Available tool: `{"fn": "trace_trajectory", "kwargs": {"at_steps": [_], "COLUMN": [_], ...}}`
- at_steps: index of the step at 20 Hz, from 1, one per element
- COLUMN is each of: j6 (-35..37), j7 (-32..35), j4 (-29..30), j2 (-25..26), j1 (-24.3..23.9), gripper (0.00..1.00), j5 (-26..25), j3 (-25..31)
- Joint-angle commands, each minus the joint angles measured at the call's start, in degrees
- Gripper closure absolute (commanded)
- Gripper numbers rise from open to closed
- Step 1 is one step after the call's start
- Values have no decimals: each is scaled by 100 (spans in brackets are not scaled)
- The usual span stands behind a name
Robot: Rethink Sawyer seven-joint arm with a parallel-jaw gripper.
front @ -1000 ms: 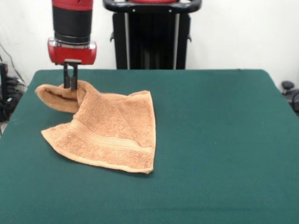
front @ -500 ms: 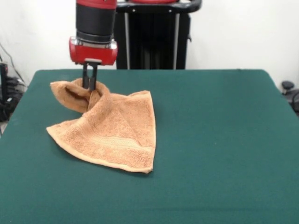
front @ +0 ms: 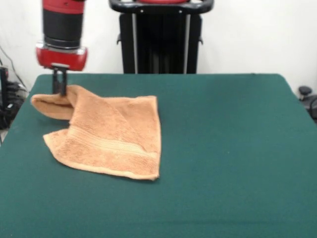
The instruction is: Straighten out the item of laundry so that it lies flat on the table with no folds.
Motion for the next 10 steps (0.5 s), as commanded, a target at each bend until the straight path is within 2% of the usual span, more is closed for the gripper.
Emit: {"fn": "trace_trajectory", "kwargs": {"at_steps": [1,6,10], "j6": [1124,1172,1029], "j7": [-327,-269,-21], "j4": [-474,-312,-143], "j2": [94,-117,-188], "j1": [-284,-438,-376], "gripper": [100,100,100], "j5": [-125,-230,-293], "j3": [810,826,754]}}
